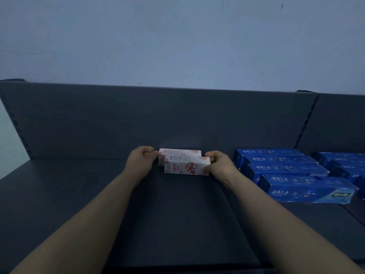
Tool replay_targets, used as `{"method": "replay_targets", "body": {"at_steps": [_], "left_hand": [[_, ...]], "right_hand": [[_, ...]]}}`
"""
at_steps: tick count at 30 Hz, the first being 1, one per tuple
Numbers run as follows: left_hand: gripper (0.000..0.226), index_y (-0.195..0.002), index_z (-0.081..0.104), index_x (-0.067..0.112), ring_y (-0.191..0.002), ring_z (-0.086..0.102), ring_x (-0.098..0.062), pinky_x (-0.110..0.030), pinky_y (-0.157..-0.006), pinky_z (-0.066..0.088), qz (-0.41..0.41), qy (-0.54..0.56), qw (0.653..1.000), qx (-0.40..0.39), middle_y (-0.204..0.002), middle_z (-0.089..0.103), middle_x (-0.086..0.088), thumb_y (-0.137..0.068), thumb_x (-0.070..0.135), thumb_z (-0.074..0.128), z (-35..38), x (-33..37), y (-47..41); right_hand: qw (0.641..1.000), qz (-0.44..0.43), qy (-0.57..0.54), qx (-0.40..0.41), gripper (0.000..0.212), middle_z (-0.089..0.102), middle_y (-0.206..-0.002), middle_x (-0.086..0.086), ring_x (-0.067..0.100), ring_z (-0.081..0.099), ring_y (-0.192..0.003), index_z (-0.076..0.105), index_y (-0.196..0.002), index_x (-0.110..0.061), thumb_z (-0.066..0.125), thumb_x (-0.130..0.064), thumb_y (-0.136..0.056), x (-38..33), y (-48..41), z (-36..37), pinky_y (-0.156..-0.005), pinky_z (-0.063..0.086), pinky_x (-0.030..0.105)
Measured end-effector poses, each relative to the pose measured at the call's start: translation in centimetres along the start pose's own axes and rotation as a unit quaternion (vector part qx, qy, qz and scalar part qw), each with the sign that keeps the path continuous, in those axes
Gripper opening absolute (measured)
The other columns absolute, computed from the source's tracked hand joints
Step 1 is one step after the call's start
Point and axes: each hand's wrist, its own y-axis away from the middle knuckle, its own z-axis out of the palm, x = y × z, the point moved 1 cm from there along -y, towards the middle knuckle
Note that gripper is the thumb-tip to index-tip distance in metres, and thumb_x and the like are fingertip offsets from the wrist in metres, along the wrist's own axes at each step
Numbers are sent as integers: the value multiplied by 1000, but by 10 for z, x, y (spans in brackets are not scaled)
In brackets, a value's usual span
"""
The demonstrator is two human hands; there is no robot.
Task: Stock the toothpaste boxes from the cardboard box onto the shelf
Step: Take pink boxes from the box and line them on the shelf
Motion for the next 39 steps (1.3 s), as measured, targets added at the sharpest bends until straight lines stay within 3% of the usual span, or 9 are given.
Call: {"method": "replay_targets", "body": {"at_steps": [2, 6, 11, 14, 18, 24, 26, 31, 39], "left_hand": [[17, -105, 62, 11, -79, 53, -11, -27, -76, 42, 10, -6, 1000, 8, -86, 59, 4, -92, 21, 59, 0, 4, 10], [20, -109, 60, 15, -82, 54, -1, -14, -67, 39, 49, -50, 997, 9, -88, 57, 16, -92, 26, 60, 2, 11, 24], [33, -121, 58, 15, -106, 58, -12, -30, -92, 46, 116, -125, 985, -34, -117, 63, 2, -92, 28, 59, 13, 30, 42], [36, -125, 57, 17, -114, 54, -13, -27, -94, 41, 152, -152, 974, -67, -123, 60, 3, -91, 30, 59, 28, 46, 58], [33, -122, 58, 19, -116, 52, -13, -28, -97, 38, 223, -163, 956, -105, -122, 60, 4, -91, 30, 59, 59, 72, 92], [36, -112, 63, 17, -107, 59, -15, -32, -96, 45, 310, -118, 926, -181, -110, 65, 1, -83, 38, 62, 130, 115, 162], [36, -115, 62, 17, -110, 58, -15, -36, -99, 44, 323, -109, 916, -213, -115, 64, 2, -85, 37, 63, 158, 130, 191], [33, -119, 61, 17, -115, 56, -12, -28, -100, 41, 353, -100, 887, -281, -121, 63, 3, -90, 31, 61, 240, 165, 277], [38, -130, 52, 22, -119, 51, -9, -27, -101, 41, 366, -89, 825, -422, -130, 55, 8, -95, 37, 53, 369, 197, 442]], "right_hand": [[1000, -12, 19, 14, 57, 59, -108, 4, 15, 56, -94, 48, -130, -6, 66, 11, -79, -1, 2, 2, -64, 47, 15], [990, -77, 102, 51, 66, 51, -138, 3, 11, 49, -112, 43, -139, -12, 72, -5, -81, -7, 17, -8, -90, 37, 19], [954, -157, 240, 80, 63, 38, -149, -2, 15, 36, -135, 37, -145, -18, 66, -23, -89, -12, 51, -34, -104, 28, 21], [918, -199, 328, 101, 61, 34, -152, 0, 16, 25, -142, 36, -146, -16, 61, -25, -91, -9, 76, -52, -112, 19, 23], [901, -209, 358, 132, 60, 29, -155, -2, 14, 14, -146, 33, -147, -19, 58, -27, -93, 2, 118, -83, -113, 9, 18], [890, -171, 375, 197, 60, 27, -156, -4, 11, 12, -147, 32, -148, -22, 56, -32, -94, 36, 192, -158, -115, 12, 23], [886, -148, 380, 219, 60, 27, -156, -5, 11, 12, -147, 33, -148, -23, 56, -33, -94, 52, 220, -190, -115, 13, 24], [878, -73, 385, 273, 60, 31, -155, -2, 14, 16, -146, 35, -147, -20, 58, -32, -93, 99, 304, -275, -115, 14, 25], [863, 82, 376, 326, 59, 32, -153, -5, 15, 18, -145, 32, -148, -22, 55, -33, -95, 198, 458, -394, -115, 20, 29]]}}
